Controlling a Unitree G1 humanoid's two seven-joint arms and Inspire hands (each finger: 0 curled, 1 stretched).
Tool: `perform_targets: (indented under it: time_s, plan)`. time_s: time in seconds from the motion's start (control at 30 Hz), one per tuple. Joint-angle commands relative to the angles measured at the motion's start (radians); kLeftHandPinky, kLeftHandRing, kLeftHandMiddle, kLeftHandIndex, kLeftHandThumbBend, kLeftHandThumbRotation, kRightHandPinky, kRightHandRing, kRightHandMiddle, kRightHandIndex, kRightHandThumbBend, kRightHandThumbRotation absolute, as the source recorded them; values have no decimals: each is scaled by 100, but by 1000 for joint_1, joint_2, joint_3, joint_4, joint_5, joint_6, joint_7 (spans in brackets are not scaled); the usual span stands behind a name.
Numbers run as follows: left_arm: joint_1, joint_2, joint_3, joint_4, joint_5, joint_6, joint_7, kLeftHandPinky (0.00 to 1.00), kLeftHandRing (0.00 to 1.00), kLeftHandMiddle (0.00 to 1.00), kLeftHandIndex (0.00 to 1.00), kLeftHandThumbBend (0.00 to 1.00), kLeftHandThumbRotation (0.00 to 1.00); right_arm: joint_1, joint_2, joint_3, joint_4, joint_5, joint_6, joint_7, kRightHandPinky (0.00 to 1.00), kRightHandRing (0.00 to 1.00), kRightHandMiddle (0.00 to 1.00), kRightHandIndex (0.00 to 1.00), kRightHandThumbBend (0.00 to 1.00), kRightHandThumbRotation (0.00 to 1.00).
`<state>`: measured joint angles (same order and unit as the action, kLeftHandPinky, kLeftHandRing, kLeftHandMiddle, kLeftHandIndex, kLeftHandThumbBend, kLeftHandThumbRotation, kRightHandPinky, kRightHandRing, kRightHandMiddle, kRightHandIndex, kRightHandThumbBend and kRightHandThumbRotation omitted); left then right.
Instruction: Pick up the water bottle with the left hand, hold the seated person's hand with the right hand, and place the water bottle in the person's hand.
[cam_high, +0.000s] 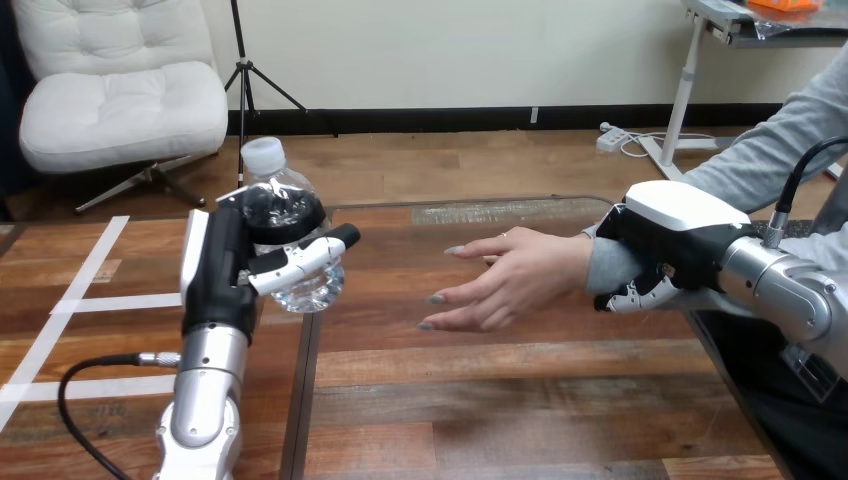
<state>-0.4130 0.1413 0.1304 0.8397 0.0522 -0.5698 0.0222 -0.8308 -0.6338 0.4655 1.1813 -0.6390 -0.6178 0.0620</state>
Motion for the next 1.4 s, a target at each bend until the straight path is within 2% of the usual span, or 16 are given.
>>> perform_targets:
  time_s: [0.0,0.17,0.47,0.67,0.97,1.13,1.37]
  plan:
    - [-123,0,-20,19,16,-57,14,35,39,41,41,69,0,-43,-2,-31,-64,20,-26,-27,28,32,37,36,47,0]
    - [-137,-1,-29,43,32,-71,26,35,39,41,41,70,0,-41,-1,-30,-67,19,-28,-29,28,32,38,36,46,0]
    - [-160,-9,-41,72,48,-60,39,35,39,41,41,71,0,-39,3,-34,-77,25,-17,-14,29,33,38,37,45,0]
    - [-175,-22,-42,89,19,-61,12,35,39,41,41,70,0,-39,4,-33,-78,24,-18,-18,29,33,38,37,45,0]
    - [-192,-32,-52,114,26,-72,-3,34,38,41,41,69,0,-36,8,-38,-86,31,-8,-8,28,32,37,36,45,0]
    - [-199,-33,-69,122,58,-83,15,34,38,40,41,71,0,-36,11,-40,-88,34,-3,-3,28,32,37,36,45,0]
    - [-209,-44,-81,132,69,-86,20,34,37,40,41,71,0,-33,13,-40,-89,34,-10,-10,27,32,37,36,45,0]
